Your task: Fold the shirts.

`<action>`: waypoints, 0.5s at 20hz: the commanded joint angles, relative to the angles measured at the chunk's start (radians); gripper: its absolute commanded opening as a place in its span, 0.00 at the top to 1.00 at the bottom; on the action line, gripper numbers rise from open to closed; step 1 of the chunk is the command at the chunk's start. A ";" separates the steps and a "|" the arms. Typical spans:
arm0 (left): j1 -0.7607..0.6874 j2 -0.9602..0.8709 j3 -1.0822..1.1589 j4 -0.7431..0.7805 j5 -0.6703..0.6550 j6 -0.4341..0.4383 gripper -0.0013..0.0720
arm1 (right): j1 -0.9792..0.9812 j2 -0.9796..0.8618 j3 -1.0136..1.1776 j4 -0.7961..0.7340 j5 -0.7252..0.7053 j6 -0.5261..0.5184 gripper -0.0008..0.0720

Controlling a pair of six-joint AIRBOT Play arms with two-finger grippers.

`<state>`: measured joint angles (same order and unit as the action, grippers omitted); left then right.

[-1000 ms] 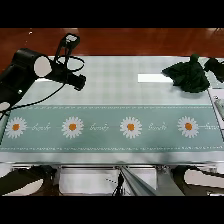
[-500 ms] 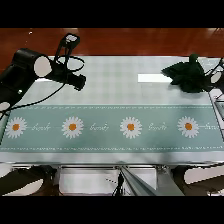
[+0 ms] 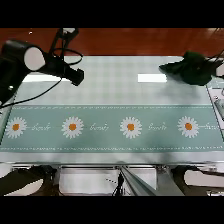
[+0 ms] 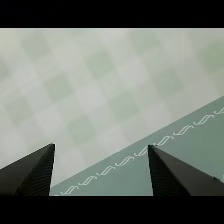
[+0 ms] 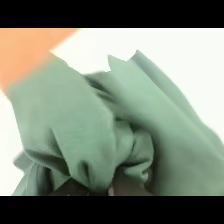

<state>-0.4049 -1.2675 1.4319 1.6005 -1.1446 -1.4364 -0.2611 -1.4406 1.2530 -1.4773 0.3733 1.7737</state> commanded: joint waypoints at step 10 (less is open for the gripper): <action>0.000 0.164 0.602 -0.003 -0.328 -0.002 0.01 | 0.403 0.786 0.001 0.025 0.040 -0.085 0.96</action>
<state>-0.4049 -1.1706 1.9556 1.6001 -1.4300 -1.4342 0.0181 -0.7681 1.2541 -1.4658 0.3683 1.6909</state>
